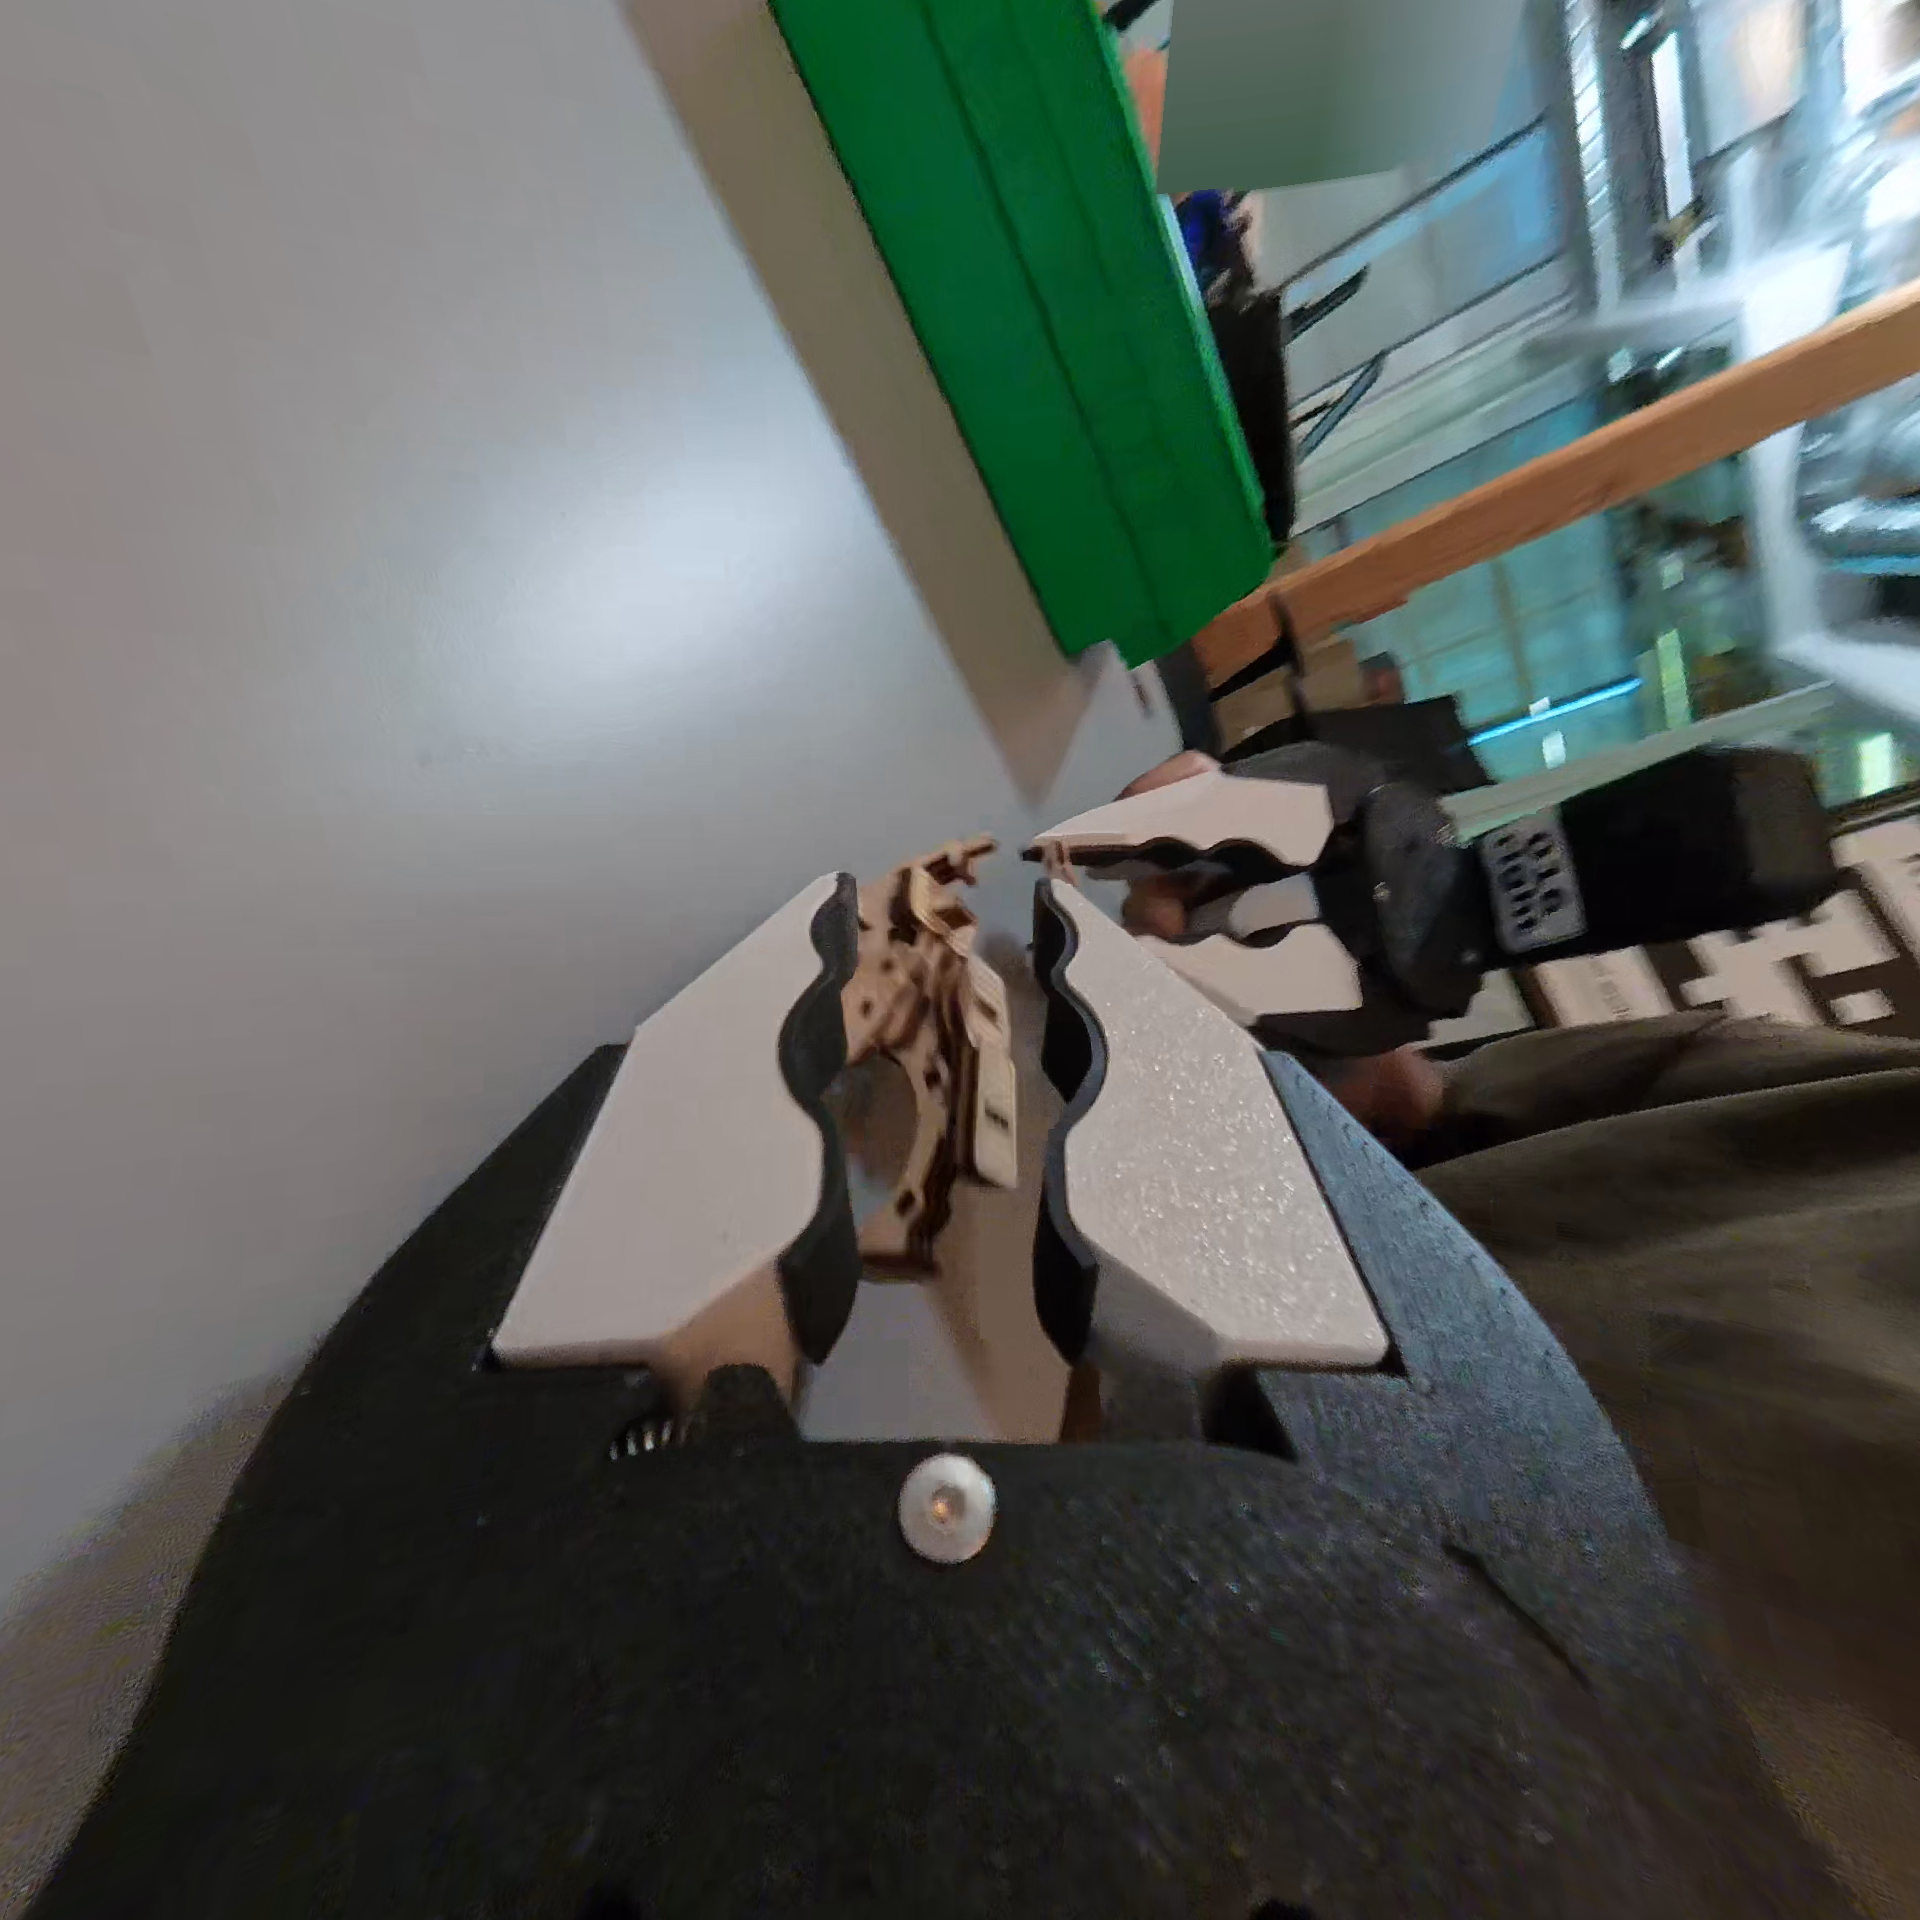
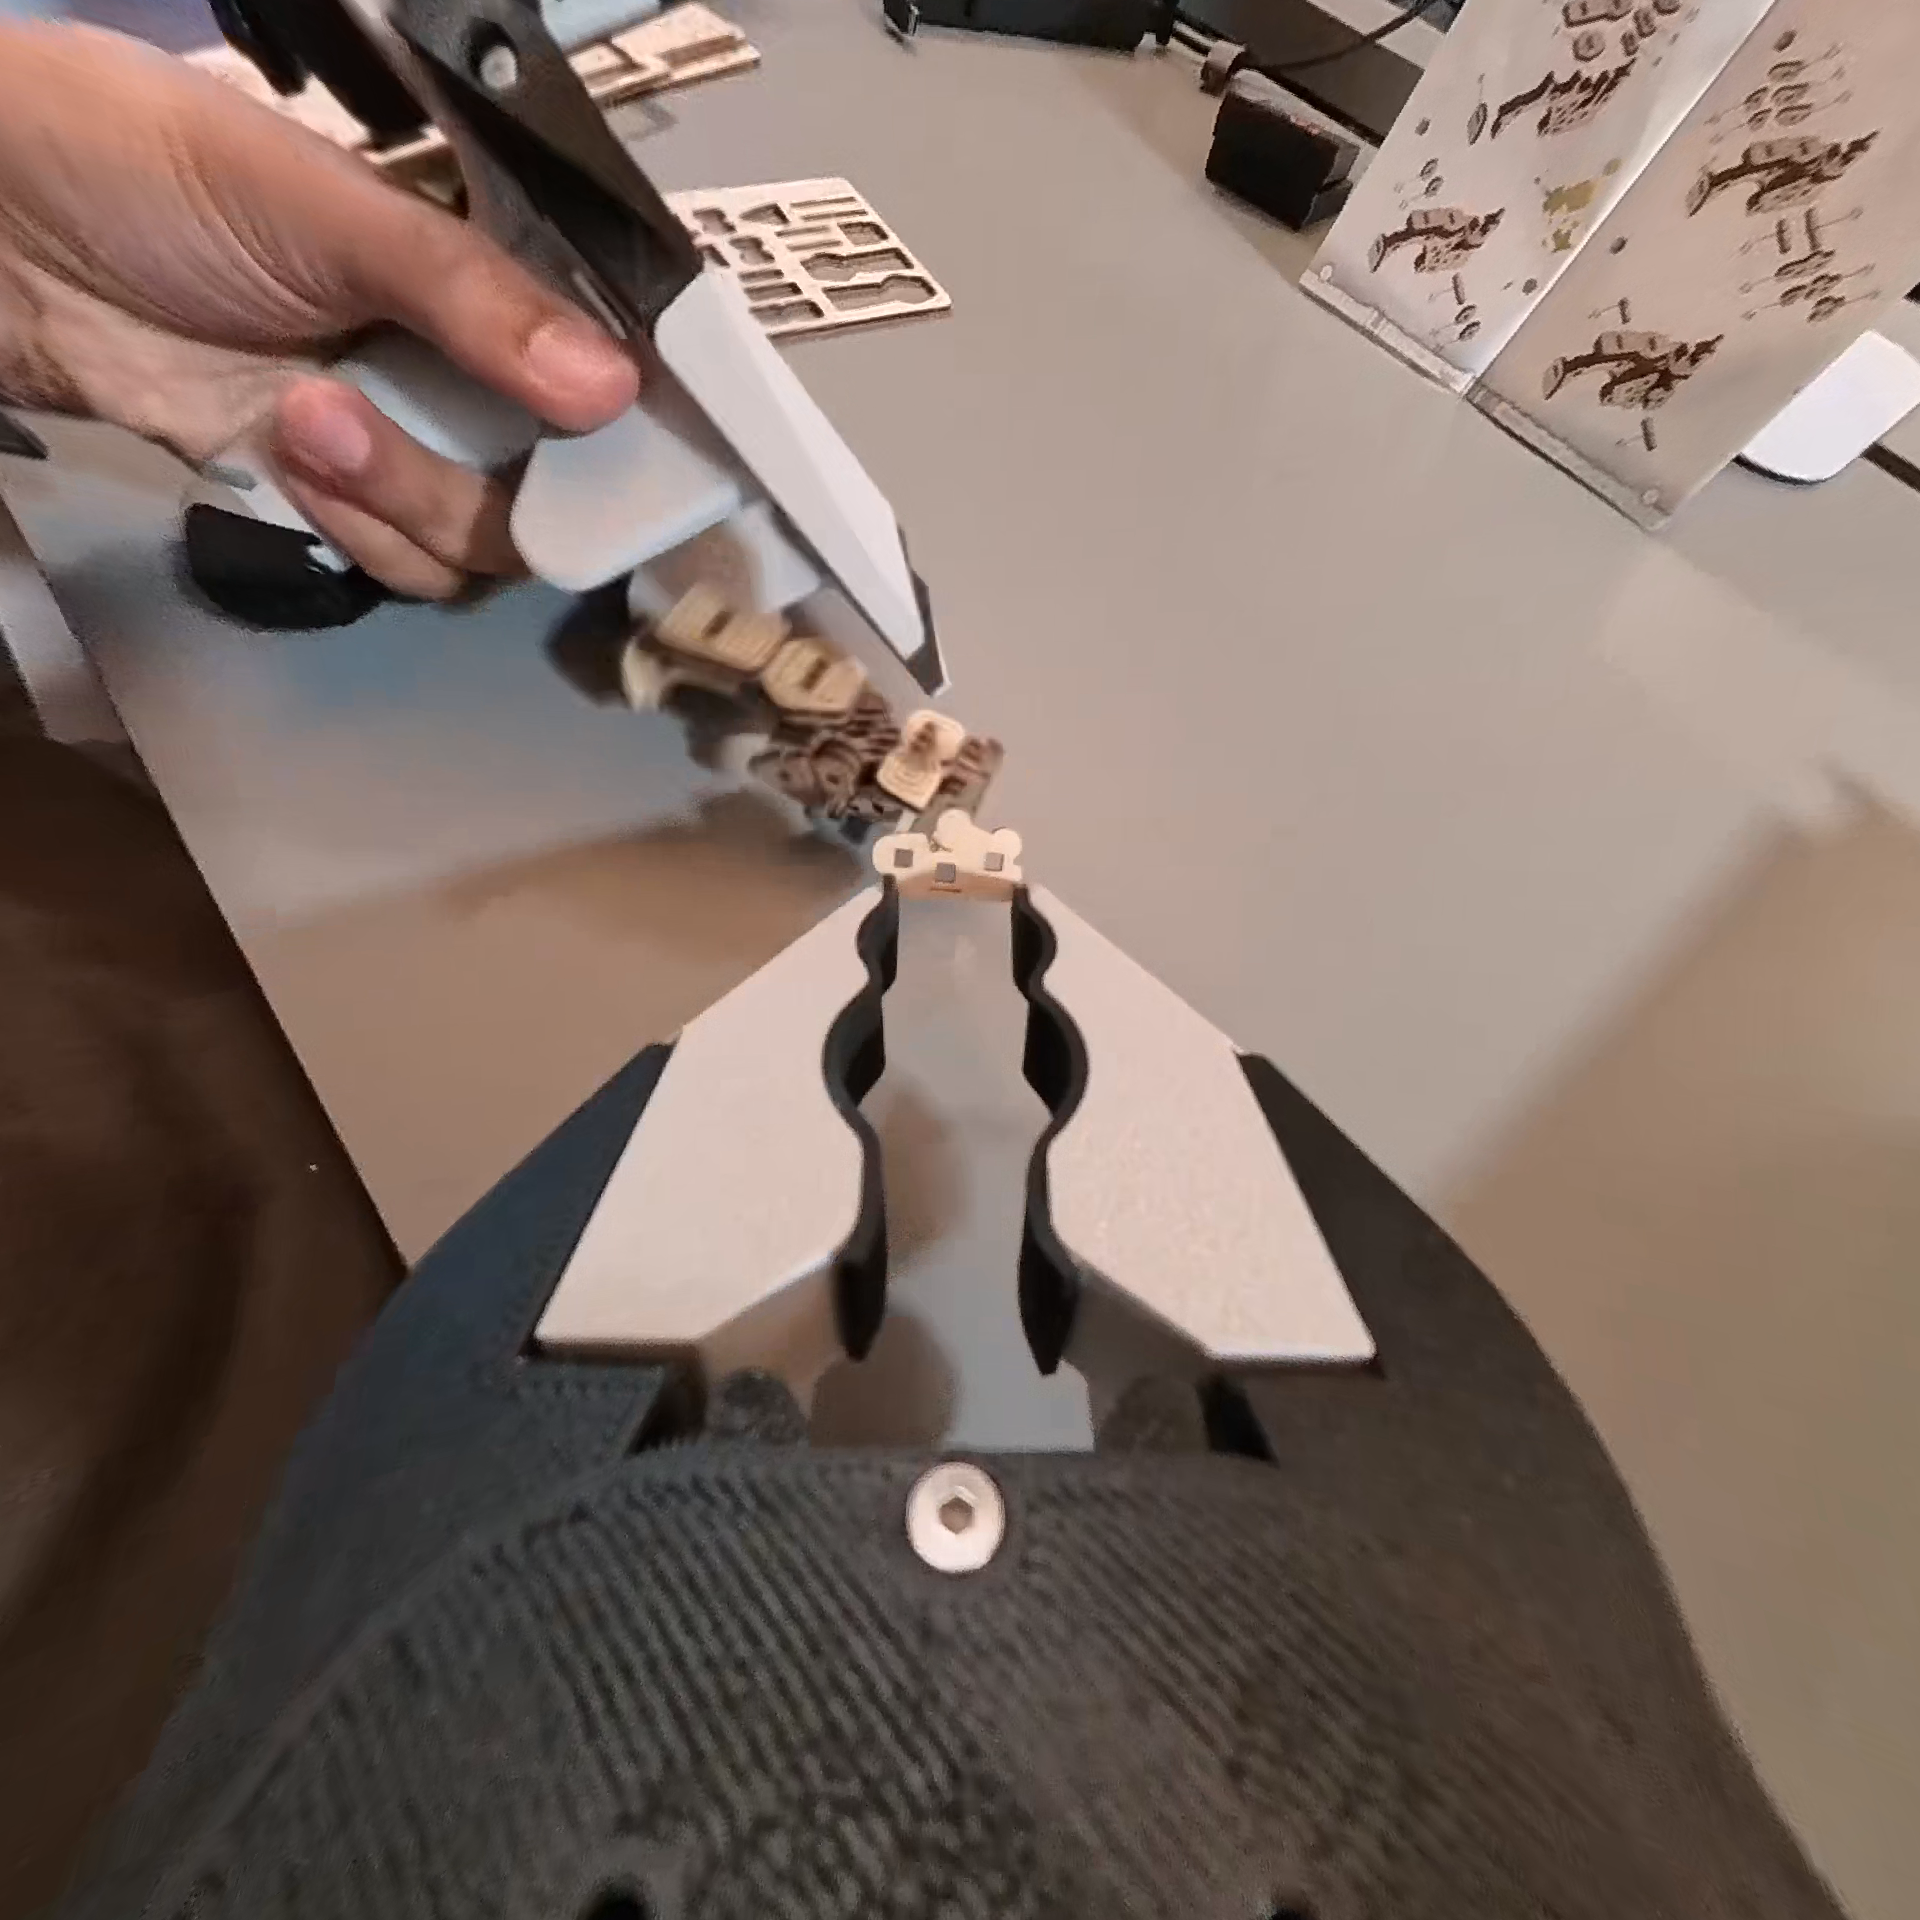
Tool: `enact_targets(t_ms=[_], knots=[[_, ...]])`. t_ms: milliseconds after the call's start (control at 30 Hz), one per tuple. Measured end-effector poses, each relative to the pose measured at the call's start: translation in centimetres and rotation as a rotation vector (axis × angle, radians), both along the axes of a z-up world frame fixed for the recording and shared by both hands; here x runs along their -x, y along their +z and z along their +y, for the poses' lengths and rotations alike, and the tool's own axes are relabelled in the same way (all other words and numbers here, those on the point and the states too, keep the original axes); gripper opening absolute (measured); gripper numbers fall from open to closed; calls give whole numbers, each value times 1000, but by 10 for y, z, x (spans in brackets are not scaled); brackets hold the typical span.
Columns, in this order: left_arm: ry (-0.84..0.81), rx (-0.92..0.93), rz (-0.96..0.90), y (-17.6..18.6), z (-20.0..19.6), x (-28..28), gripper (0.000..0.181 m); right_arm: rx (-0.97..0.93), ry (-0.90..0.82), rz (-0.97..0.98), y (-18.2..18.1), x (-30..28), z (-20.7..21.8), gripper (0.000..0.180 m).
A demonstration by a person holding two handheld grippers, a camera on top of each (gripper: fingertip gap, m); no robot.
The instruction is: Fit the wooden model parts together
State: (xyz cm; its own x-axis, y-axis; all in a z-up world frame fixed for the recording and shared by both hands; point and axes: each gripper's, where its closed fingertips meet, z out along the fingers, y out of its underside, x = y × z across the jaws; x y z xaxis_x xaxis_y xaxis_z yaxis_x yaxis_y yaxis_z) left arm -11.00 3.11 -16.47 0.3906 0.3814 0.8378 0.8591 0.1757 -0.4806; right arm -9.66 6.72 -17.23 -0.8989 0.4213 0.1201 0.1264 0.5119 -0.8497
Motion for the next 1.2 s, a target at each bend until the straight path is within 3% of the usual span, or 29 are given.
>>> enact_targets(t_ms=[267, 467, 733, 933, 1200], knots=[[-26, 202, 132, 6, -17, -5, 53, 53, 0, -63, 2, -1, 0, 20], [-95, 555, 367, -11, -7, -31, 64, 27, -26, -43, -2, 7, 4, 20], [-165, 645, 499, -20, 22, -52, 67, 97, -95, -105, 3, 22, 14, 21], [-201, 830, 535, -34, 17, -57, 51, 102, -100, -111, 4, 22, 16, 21], [-308, 881, 535, -42, 19, -77, 32, 97, -89, -105, 3, 20, 16, 21]])
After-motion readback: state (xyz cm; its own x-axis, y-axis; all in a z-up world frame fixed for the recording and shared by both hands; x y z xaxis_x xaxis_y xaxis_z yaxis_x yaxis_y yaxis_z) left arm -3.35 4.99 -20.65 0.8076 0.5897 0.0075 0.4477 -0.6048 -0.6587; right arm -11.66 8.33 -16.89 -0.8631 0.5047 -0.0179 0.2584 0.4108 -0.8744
